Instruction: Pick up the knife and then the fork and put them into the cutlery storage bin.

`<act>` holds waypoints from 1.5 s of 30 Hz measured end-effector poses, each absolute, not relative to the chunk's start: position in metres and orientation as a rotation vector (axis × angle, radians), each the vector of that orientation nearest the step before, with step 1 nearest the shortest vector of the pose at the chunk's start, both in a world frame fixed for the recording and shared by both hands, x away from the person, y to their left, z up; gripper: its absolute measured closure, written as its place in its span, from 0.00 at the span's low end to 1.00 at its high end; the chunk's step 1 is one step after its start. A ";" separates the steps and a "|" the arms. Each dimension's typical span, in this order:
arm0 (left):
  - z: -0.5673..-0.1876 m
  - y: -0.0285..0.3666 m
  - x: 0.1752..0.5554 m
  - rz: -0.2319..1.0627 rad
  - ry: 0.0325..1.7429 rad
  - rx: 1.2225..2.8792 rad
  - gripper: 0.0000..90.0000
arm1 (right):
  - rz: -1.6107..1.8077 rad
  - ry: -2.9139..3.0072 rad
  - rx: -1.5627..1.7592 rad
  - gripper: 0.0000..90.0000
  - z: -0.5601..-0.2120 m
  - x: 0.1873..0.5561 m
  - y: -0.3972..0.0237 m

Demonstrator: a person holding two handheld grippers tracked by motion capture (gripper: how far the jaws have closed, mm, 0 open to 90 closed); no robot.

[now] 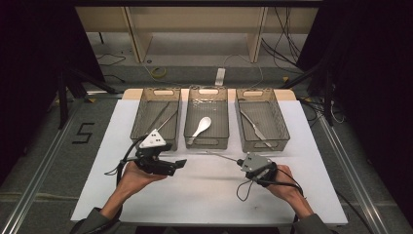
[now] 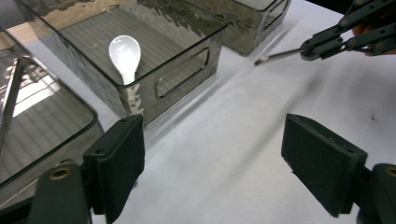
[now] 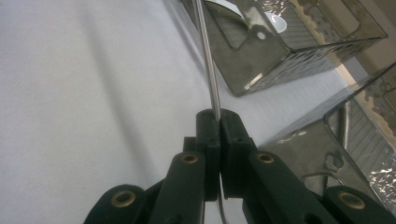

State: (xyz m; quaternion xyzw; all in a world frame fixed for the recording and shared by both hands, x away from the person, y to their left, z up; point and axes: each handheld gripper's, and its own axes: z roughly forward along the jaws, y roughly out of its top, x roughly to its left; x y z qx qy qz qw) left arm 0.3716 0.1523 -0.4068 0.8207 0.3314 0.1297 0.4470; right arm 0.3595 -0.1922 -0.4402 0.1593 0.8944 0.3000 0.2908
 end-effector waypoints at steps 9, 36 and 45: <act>-0.414 0.171 0.365 0.362 0.882 1.957 0.20 | 0.824 2.343 0.499 0.98 -0.431 0.367 -0.203; -0.414 0.180 0.353 0.394 0.876 1.900 0.17 | 0.836 2.230 0.839 0.98 -0.407 0.434 -0.240; -0.413 0.181 0.352 0.394 0.878 1.885 0.17 | 0.816 2.230 0.946 0.98 -0.401 0.464 -0.241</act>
